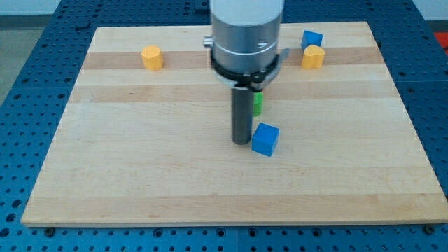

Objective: Push the blue cube to the top center

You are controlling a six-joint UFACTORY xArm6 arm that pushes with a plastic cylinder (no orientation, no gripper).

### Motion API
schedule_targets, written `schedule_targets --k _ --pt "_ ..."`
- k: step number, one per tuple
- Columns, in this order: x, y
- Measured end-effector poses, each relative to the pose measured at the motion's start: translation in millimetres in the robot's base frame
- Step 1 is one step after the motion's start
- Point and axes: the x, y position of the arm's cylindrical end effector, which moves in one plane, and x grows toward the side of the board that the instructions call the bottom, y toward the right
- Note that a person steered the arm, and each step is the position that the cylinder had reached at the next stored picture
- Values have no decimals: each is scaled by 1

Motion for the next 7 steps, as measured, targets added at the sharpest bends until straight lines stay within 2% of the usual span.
schedule_targets --k 1,2,4,6,7 --pt "30 -2" --pt "42 34" --pt "-2 49" --pt "-22 63" --pt "-17 63"
